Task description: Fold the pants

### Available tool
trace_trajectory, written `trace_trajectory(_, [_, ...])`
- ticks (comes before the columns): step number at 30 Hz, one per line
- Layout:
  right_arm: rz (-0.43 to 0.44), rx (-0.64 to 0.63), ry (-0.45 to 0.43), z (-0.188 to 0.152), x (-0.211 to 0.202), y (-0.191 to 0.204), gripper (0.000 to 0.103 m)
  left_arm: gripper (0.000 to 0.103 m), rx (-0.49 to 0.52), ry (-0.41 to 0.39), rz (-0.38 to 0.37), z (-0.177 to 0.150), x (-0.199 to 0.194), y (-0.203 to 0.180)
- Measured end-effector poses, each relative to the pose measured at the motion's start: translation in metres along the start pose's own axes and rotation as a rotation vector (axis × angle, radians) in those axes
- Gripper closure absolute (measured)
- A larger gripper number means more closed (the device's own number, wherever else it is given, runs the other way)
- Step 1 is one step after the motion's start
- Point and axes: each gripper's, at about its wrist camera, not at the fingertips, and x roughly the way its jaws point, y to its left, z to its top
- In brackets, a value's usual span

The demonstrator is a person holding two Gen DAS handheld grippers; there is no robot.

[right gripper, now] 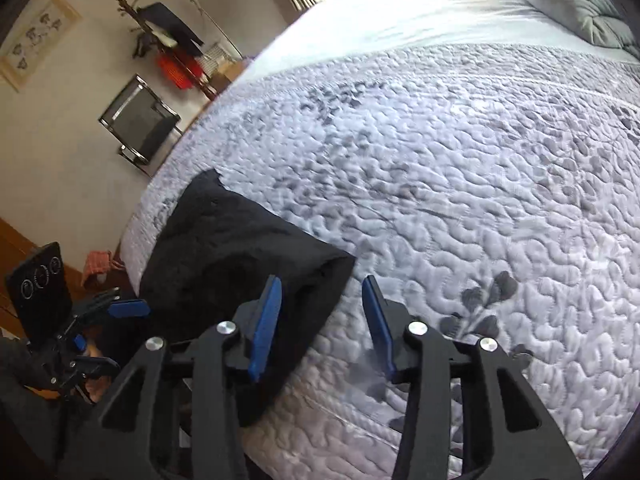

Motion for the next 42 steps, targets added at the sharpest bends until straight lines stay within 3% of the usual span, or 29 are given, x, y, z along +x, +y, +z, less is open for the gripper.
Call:
trace_trajectory(5, [0.074,-0.014,-0.014,0.01,0.043,0.029,0.07,0.016,-0.021,-0.004,0.08,0.002,-0.008,0.036])
trace_trajectory(6, [0.07,0.0,0.001,0.01,0.051,0.025,0.07,0.016,-0.035,0.001,0.096,0.001,-0.007,0.046])
trace_trajectory(9, [0.056,0.072,0.054,-0.002,0.075,0.002,0.084,0.016,-0.103,0.035,0.151,-0.003,-0.002,0.08])
trace_trajectory(13, [0.038,0.099,0.019,-0.014,0.066,0.006,0.081,0.017,-0.161,0.047,0.128,-0.008,-0.001,0.101])
trace_trajectory(16, [0.052,0.102,-0.077,-0.018,0.036,0.033,0.081,0.016,-0.166,0.043,0.106,-0.007,-0.002,0.103])
trace_trajectory(18, [0.074,0.079,-0.097,-0.027,0.026,0.057,0.081,0.016,-0.165,0.042,0.098,-0.006,-0.003,0.104])
trace_trajectory(23, [0.034,0.075,-0.07,-0.066,0.032,0.09,0.081,0.016,-0.157,0.04,0.094,-0.006,-0.006,0.108])
trace_trajectory(26, [-0.032,0.125,-0.051,-0.094,0.044,0.081,0.083,0.016,-0.148,0.05,0.09,-0.005,0.0,0.109])
trace_trajectory(30, [-0.04,0.178,-0.056,-0.115,0.052,0.07,0.088,0.016,-0.134,0.069,0.085,-0.006,0.005,0.108])
trace_trajectory(31, [-0.03,0.204,-0.056,-0.114,0.047,0.068,0.088,0.016,-0.136,0.071,0.082,-0.005,0.003,0.108])
trace_trajectory(35, [-0.029,0.234,-0.124,-0.095,0.015,0.077,0.069,0.016,-0.136,0.042,0.045,0.002,-0.022,0.109])
trace_trajectory(38, [-0.039,0.249,-0.181,-0.066,0.002,0.077,0.069,0.01,-0.149,0.007,0.024,0.008,-0.046,0.119])
trace_trajectory(42, [0.019,0.319,-0.198,-0.028,0.026,0.053,0.069,0.01,-0.196,0.001,0.026,0.016,-0.063,0.145])
